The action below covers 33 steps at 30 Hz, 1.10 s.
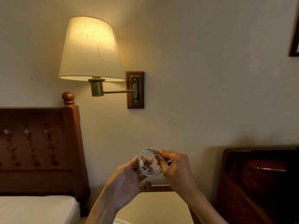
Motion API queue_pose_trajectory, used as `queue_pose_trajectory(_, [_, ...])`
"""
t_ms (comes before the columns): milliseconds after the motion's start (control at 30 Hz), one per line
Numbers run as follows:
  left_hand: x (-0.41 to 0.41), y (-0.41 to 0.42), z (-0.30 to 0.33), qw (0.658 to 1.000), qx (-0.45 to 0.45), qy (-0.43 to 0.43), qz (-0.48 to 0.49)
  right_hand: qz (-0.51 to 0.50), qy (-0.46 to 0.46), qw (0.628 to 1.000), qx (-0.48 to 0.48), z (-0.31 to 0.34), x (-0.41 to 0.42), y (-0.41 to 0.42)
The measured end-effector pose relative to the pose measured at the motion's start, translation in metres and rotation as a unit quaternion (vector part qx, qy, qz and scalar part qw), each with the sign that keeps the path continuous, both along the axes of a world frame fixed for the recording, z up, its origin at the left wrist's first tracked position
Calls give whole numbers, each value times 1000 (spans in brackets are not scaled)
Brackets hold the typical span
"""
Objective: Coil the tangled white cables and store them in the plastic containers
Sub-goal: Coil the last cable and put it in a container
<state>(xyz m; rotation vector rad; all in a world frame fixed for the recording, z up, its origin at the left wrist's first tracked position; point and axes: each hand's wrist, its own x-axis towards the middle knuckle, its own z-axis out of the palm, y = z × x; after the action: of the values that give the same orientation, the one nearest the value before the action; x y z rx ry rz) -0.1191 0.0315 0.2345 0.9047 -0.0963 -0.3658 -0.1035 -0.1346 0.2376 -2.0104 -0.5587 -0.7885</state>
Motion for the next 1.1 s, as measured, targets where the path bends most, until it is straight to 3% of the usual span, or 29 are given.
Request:
queue_pose_trajectory(67, [-2,-1,1,1000,26,-8,-13,-36,-80,994,-66,-4,2,-2])
queue_pose_trajectory(133, [-3,-6,1,981,168,-79,47,-52,-103,988,-101,-7,5,-2])
queue_pose_trajectory(200, [-4,-9,2,956,247,-133,90,-47,-103,989,-100,-9,6,-1])
queue_pose_trajectory(367, [2,-5,-3,908,292,-235,186,-40,-89,995,-39,-11,4,3])
queue_pose_trajectory(433, [5,-4,-10,833,347,-313,297,-35,-79,996,-22,-12,4,4])
queue_pose_trajectory(533, [10,-3,-15,672,444,-393,444,-31,-68,997,0,-14,5,6])
queue_pose_trajectory(567, [10,-3,-14,642,462,-405,459,-31,-67,997,4,-15,5,6])
queue_pose_trajectory(633, [10,-6,-14,614,474,-421,471,-24,-61,998,17,-18,5,7])
queue_pose_trajectory(700, [9,-9,-14,632,442,-426,472,-19,-56,998,31,-19,6,6])
queue_pose_trajectory(733, [8,-10,-14,671,405,-416,461,-17,-52,998,35,-19,6,6])
queue_pose_trajectory(833, [0,-8,-6,848,221,-322,357,2,-27,998,54,-17,4,0])
queue_pose_trajectory(900, [-1,-4,-6,919,107,-245,290,24,-10,997,70,-13,2,-3])
queue_pose_trajectory(1000, [8,1,-18,959,-8,-165,231,49,20,995,83,-12,3,-2])
queue_pose_trajectory(1100, [20,5,-39,967,43,-136,210,46,81,991,96,-25,11,-3])
